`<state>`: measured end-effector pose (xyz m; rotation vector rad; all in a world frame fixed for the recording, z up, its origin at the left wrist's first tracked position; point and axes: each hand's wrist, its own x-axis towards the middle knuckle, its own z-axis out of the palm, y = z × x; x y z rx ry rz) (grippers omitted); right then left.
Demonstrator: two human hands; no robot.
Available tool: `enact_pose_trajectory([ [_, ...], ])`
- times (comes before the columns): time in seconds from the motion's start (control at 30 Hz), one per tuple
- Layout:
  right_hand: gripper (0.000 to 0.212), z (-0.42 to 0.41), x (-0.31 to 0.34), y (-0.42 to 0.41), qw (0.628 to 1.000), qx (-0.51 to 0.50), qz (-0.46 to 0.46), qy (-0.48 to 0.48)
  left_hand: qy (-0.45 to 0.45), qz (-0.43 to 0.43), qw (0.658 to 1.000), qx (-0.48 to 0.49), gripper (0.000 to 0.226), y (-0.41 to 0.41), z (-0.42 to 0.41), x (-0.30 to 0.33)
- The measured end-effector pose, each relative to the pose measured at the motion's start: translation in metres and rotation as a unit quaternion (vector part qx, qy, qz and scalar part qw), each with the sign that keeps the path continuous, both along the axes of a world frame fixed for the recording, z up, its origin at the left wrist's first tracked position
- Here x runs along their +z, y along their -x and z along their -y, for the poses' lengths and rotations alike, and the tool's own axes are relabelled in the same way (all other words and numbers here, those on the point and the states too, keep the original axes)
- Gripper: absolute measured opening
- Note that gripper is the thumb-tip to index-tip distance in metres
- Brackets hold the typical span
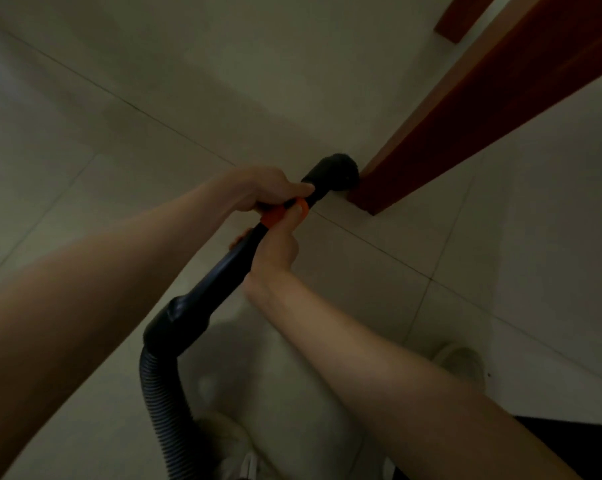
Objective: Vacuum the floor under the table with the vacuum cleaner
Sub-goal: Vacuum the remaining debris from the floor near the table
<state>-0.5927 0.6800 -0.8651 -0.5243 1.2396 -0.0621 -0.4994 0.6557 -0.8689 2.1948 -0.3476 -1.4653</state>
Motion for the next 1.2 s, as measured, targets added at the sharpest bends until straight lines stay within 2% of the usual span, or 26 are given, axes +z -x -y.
enact_pose_trajectory([
  [0.33, 0.061, 0.01, 0.001, 0.004, 1.0, 0.007, 0.012, -0.006, -0.012, -0.004, 1.0, 0.028, 0.044, 0.007, 0.01, 0.003],
  [0.53, 0.057, 0.038, 0.004, -0.001, 1.0, 0.02, 0.016, 0.013, 0.026, 0.02, 0.997, 0.073, 0.048, 0.011, 0.028, 0.003],
  [0.67, 0.061, 0.05, 0.008, -0.004, 0.998, 0.059, 0.005, 0.027, 0.047, 0.004, 0.991, 0.123, 0.04, 0.012, 0.034, 0.011],
  [0.83, 0.064, 0.072, 0.03, -0.001, 0.985, 0.165, -0.028, 0.048, 0.076, -0.073, 0.965, 0.24, 0.029, 0.014, 0.033, 0.026],
  [0.93, 0.067, 0.087, 0.038, -0.001, 0.963, 0.254, -0.037, 0.079, 0.101, -0.124, 0.946, 0.283, 0.028, 0.014, 0.03, 0.032],
  [1.07, 0.07, 0.091, 0.036, 0.005, 0.917, 0.385, -0.024, 0.102, 0.114, -0.131, 0.918, 0.357, 0.024, 0.02, 0.013, 0.024],
  [1.2, 0.069, 0.083, 0.041, 0.018, 0.865, 0.493, -0.011, 0.089, 0.129, -0.135, 0.862, 0.472, 0.027, 0.045, -0.009, 0.01],
])
